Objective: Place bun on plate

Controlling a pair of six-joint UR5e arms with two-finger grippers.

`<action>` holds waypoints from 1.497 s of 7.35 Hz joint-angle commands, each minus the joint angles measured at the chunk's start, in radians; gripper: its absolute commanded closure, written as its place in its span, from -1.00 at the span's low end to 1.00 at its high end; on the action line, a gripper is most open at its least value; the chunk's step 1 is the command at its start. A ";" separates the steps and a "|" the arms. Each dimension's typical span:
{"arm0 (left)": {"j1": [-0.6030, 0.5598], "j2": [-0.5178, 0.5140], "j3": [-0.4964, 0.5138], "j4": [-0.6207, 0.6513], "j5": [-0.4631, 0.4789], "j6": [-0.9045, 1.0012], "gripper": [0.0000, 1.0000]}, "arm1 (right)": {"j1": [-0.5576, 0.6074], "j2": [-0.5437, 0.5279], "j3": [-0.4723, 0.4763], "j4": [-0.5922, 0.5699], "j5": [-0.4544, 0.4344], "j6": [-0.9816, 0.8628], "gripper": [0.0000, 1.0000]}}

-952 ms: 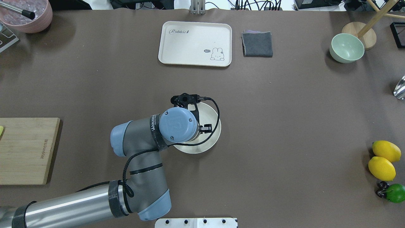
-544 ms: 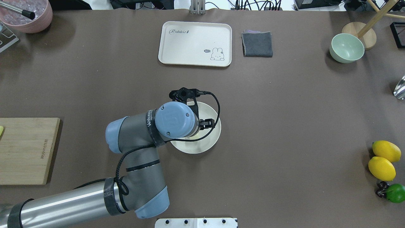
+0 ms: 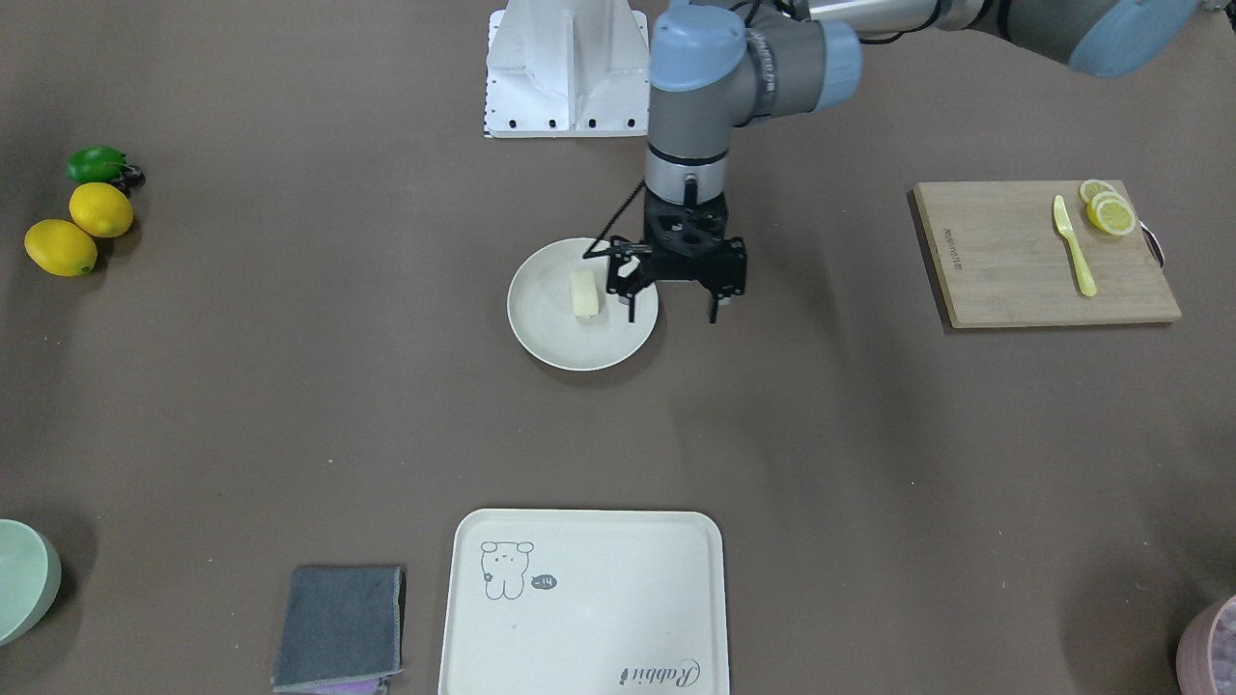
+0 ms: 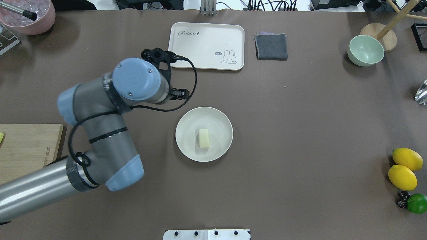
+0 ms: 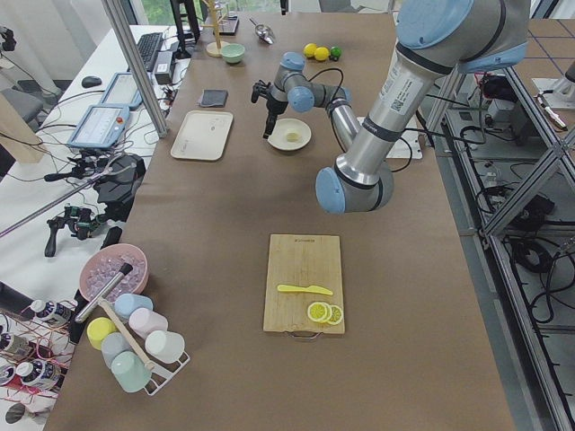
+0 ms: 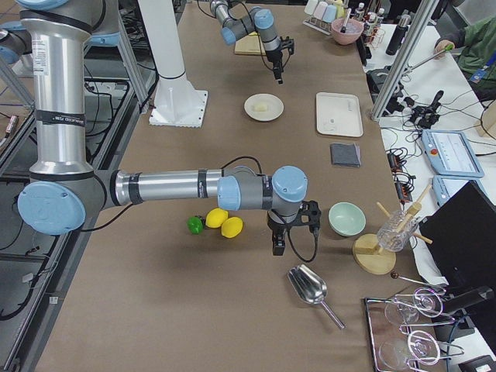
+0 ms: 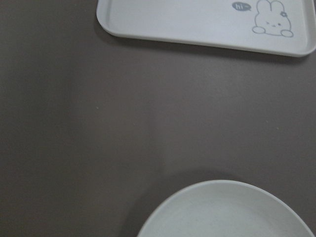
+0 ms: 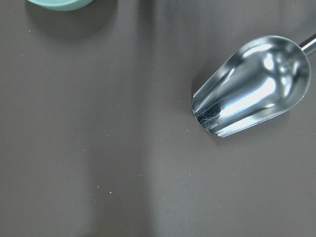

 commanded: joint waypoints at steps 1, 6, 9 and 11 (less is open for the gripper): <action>-0.179 0.157 -0.066 -0.065 -0.111 0.146 -0.95 | 0.000 0.002 -0.002 -0.001 0.001 -0.001 -1.00; -0.697 0.429 0.049 -0.099 -0.493 0.738 -0.95 | 0.000 0.001 -0.005 -0.007 0.001 -0.003 -1.00; -0.952 0.522 0.101 0.049 -0.587 1.077 -0.95 | 0.012 0.001 -0.002 -0.010 0.010 -0.003 -1.00; -1.014 0.581 0.143 0.056 -0.682 1.157 -0.95 | 0.017 0.004 -0.005 -0.010 0.009 -0.003 -1.00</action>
